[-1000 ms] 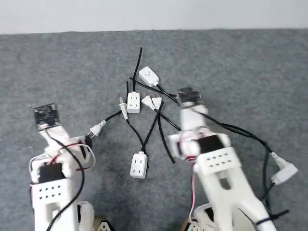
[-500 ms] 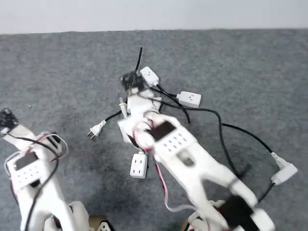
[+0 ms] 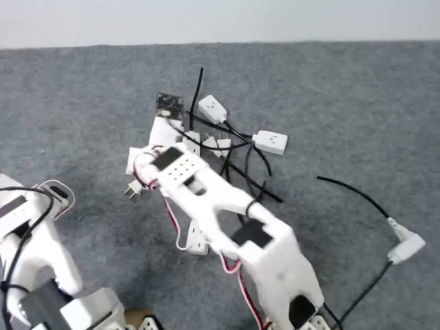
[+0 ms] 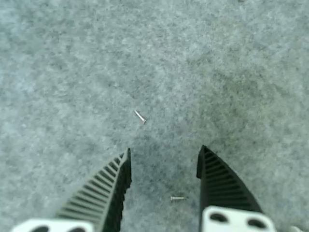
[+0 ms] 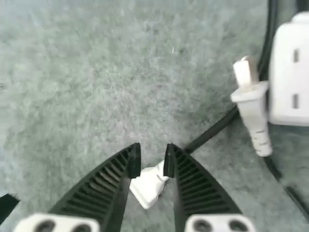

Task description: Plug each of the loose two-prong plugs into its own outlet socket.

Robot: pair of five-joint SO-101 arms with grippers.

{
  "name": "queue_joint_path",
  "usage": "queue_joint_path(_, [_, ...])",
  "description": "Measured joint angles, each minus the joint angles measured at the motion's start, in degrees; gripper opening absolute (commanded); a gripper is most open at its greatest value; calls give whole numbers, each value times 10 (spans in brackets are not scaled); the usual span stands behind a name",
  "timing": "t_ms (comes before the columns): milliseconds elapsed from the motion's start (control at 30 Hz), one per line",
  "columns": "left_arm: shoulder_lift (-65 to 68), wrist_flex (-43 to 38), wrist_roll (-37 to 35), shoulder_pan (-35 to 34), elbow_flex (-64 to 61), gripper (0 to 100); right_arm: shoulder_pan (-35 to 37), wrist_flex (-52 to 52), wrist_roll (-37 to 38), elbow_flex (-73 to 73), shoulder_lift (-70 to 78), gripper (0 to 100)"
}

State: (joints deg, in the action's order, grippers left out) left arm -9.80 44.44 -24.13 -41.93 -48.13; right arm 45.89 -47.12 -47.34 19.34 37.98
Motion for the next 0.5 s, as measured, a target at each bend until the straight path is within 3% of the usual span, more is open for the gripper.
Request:
queue_joint_path(200, [6,0,0,-1,4,207,1,-127,-4,152,81,95])
queue_joint_path(500, [6,0,0,-1,4,207,9,-250,-4,254,93,91])
